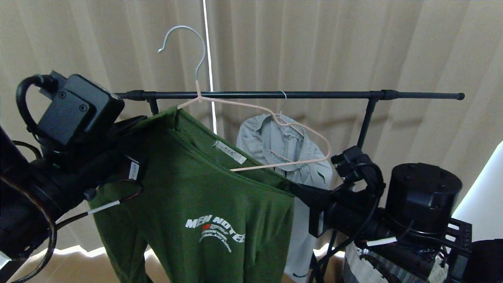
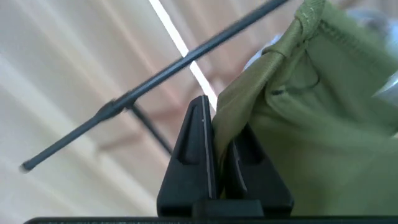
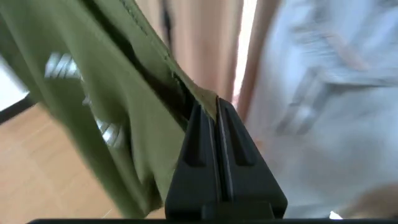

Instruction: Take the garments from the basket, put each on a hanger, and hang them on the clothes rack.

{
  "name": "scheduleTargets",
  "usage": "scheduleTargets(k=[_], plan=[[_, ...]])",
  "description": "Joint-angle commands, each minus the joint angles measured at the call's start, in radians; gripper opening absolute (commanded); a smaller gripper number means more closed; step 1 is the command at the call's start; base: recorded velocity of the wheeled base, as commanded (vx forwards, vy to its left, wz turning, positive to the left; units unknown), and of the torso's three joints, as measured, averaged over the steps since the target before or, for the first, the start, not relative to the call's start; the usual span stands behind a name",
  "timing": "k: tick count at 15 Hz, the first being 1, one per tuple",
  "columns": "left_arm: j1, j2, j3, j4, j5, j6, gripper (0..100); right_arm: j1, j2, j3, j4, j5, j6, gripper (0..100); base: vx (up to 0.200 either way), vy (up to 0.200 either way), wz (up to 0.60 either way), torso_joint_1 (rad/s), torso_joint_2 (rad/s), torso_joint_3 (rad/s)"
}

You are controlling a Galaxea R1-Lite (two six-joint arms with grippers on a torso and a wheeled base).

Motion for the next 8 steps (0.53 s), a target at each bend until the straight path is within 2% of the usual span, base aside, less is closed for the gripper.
scheduleTargets(k=[1,5,8], plan=[[0.012,-0.024,0.069,-0.001,0.001,0.002,0,-0.043,-0.077,0.019,0.000,0.000,-0.002,0,0.000,0.000,0.00,0.000,0.00,0.000],[0.029,-0.038,0.126,-0.001,0.001,0.009,0,-0.084,-0.111,0.027,0.001,0.000,-0.002,0,0.000,0.000,0.00,0.000,0.00,0.000],[0.101,-0.052,0.155,-0.002,-0.001,0.093,0,-0.086,-0.129,0.027,0.006,0.004,-0.003,0,0.000,0.000,0.00,0.000,0.00,0.000]])
